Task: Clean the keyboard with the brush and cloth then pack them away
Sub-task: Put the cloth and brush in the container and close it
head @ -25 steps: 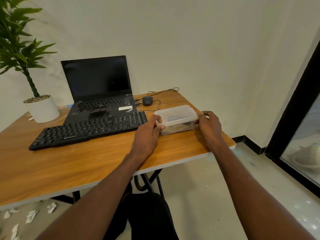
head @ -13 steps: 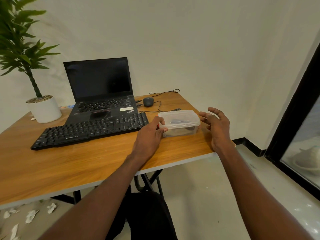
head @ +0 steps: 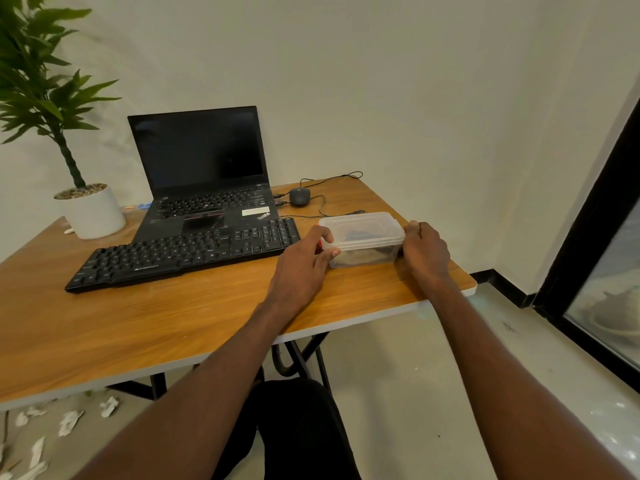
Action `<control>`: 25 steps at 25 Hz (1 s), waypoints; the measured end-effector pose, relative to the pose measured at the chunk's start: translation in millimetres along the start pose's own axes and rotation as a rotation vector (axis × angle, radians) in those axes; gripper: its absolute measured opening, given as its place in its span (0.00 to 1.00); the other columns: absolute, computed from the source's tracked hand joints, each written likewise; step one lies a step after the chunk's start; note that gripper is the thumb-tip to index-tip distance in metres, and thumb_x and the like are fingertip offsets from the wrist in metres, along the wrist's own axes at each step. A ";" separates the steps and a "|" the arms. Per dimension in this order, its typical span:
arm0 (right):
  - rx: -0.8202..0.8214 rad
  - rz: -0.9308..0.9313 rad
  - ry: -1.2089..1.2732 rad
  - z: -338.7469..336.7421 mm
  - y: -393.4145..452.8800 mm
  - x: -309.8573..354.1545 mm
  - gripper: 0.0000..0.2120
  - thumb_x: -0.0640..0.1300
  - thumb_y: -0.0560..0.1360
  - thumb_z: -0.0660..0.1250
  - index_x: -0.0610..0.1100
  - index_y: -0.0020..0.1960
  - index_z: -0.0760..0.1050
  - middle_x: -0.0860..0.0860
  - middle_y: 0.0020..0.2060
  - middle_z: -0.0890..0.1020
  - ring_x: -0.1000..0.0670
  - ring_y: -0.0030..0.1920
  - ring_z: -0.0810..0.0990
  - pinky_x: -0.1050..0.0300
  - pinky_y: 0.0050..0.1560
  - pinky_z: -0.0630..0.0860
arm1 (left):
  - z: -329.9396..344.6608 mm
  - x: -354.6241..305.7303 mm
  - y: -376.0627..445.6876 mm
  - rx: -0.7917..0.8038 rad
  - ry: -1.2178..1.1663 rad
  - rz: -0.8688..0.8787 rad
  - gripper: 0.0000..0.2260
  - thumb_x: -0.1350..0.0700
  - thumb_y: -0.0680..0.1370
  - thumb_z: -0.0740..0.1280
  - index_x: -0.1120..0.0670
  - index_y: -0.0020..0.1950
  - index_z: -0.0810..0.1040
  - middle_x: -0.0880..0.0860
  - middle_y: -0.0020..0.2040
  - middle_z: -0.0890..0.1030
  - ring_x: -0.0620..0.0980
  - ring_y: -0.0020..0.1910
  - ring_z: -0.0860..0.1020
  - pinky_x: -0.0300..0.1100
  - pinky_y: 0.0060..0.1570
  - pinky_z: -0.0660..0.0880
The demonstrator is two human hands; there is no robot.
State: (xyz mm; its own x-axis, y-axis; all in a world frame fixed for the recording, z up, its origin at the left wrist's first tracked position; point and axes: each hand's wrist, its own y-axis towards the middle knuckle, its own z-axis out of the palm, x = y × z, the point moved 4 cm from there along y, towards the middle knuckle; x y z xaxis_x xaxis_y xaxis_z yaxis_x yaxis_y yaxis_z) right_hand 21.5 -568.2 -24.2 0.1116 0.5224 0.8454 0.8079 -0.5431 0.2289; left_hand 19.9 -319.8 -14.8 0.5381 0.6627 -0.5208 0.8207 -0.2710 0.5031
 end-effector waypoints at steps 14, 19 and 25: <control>0.012 -0.069 0.469 -13.7 -6.4 -2.6 0.14 0.39 0.79 0.71 0.50 0.62 0.81 0.53 0.52 0.85 0.53 0.54 0.83 0.57 0.57 0.81 | 0.5 3.2 0.7 -0.016 -0.018 -0.051 0.09 0.46 0.85 0.67 0.44 0.64 0.73 0.48 0.51 0.81 0.45 0.47 0.79 0.41 0.45 0.76; -0.090 -0.284 0.225 -18.4 -20.9 12.1 0.11 0.40 0.80 0.68 0.50 0.61 0.82 0.58 0.52 0.84 0.58 0.50 0.81 0.63 0.53 0.79 | -0.7 5.2 0.7 -0.029 -0.025 -0.047 0.08 0.47 0.85 0.66 0.45 0.63 0.73 0.46 0.45 0.79 0.41 0.44 0.78 0.41 0.42 0.78; -0.005 -0.469 -0.085 -4.7 -26.4 19.9 0.15 0.43 0.82 0.64 0.52 0.68 0.76 0.55 0.63 0.80 0.54 0.57 0.79 0.50 0.57 0.81 | -4.1 7.1 1.1 -0.053 -0.053 -0.093 0.07 0.48 0.85 0.67 0.45 0.62 0.73 0.45 0.45 0.79 0.41 0.42 0.77 0.38 0.38 0.72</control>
State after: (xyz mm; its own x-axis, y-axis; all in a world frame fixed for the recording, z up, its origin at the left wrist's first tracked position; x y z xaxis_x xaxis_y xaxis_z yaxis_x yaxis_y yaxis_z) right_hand -0.2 -546.5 -11.2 -0.2174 0.7639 0.6076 0.7794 -0.2389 0.5792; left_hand 23.8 -312.6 -15.1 0.4705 0.6451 -0.6020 0.8571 -0.1718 0.4857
